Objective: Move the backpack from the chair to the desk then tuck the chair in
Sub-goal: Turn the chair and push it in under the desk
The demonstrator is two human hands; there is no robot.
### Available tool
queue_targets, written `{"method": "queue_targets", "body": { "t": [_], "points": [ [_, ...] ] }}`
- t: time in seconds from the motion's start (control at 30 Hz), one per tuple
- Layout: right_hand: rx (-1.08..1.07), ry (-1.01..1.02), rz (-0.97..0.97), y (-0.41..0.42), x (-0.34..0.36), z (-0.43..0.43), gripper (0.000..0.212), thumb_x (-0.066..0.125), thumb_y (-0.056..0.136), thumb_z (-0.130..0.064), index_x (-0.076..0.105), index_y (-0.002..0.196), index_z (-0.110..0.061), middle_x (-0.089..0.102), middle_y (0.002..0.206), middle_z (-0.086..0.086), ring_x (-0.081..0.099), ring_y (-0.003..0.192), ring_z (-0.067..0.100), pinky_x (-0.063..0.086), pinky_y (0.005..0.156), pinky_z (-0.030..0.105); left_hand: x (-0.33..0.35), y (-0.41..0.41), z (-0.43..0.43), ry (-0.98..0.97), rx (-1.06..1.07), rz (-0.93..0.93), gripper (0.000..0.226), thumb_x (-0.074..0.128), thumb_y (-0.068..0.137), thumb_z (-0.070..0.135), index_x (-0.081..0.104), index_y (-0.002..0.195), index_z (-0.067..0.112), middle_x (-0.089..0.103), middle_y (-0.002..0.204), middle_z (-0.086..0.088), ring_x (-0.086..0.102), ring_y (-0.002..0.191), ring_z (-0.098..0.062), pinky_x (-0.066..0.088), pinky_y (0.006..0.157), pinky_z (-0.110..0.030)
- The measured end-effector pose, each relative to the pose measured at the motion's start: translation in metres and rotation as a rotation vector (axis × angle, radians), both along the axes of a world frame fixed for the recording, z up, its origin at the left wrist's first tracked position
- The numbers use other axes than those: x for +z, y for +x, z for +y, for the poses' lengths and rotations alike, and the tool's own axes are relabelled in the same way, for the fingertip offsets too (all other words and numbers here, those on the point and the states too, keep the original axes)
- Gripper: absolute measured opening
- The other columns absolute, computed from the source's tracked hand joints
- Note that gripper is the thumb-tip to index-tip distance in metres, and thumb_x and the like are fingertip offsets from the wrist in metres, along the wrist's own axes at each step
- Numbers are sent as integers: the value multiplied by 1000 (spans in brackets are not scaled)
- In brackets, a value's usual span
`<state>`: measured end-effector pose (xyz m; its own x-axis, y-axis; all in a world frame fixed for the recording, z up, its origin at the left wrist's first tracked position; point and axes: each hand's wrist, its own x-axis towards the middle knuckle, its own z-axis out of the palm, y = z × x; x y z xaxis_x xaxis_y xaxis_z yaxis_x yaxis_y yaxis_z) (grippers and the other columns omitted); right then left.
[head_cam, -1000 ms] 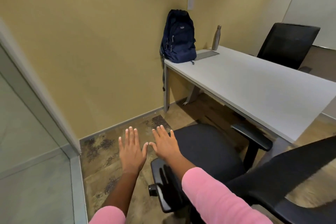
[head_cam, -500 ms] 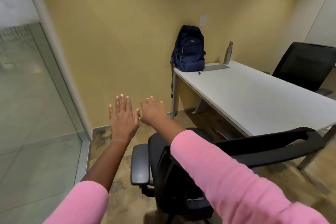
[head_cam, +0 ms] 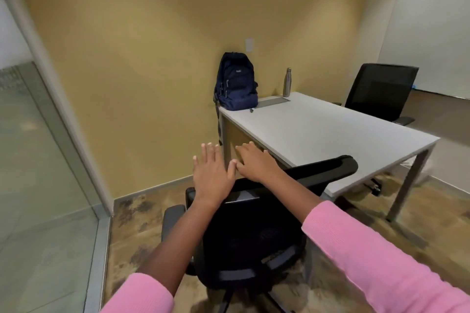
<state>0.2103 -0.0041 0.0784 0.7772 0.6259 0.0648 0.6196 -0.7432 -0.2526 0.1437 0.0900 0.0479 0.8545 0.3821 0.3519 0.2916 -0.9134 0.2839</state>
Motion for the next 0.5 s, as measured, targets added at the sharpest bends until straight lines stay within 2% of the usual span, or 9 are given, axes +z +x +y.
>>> {"method": "queue_targets", "body": {
  "t": [0.17, 0.27, 0.33, 0.37, 0.43, 0.5],
  "points": [
    [-146, 14, 26, 12, -12, -62, 56, 35, 94, -46, 35, 138, -12, 36, 147, 11, 30, 138, 26, 26, 111, 51, -15, -9, -28, -22, -77, 66, 62, 24, 94, 48, 19, 141, 8, 16, 154, -12, 2, 144, -26, 9, 116, -46],
    [-219, 22, 60, 19, -21, -94, 57, 30, 94, -50, 39, 135, -12, 41, 143, 13, 35, 134, 27, 24, 111, 52, -18, -12, -26, -14, -76, 144, 62, 23, 93, 51, 33, 135, 7, 31, 149, -14, 10, 143, -27, 14, 115, -45],
    [-255, 10, 68, 22, -26, -110, 59, 25, 94, -53, 43, 133, -12, 44, 141, 12, 34, 135, 26, 18, 113, 52, -17, -14, -22, 7, -82, 192, 61, 23, 93, 52, 48, 126, 8, 47, 138, -16, 24, 139, -28, 21, 112, -43],
    [-266, 3, 60, 23, -28, -115, 59, 23, 94, -53, 47, 128, -11, 47, 138, 12, 36, 133, 26, 18, 114, 53, -17, -14, -21, 19, -82, 188, 60, 24, 92, 53, 55, 118, 8, 56, 129, -16, 36, 133, -29, 28, 108, -42],
    [-271, -11, 41, 24, -30, -120, 58, 21, 94, -52, 55, 115, -10, 55, 130, 12, 42, 126, 26, 23, 112, 52, -15, -17, -22, 41, -80, 136, 57, 27, 92, 52, 62, 99, 7, 68, 106, -15, 56, 107, -30, 41, 89, -38],
    [-272, -10, 32, 21, -32, -119, 57, 19, 95, -50, 57, 113, -11, 57, 127, 10, 45, 124, 25, 25, 111, 51, -13, -20, -23, 54, -93, 100, 53, 30, 92, 50, 61, 90, 6, 69, 93, -14, 61, 90, -31, 41, 73, -35]
  ]
}}
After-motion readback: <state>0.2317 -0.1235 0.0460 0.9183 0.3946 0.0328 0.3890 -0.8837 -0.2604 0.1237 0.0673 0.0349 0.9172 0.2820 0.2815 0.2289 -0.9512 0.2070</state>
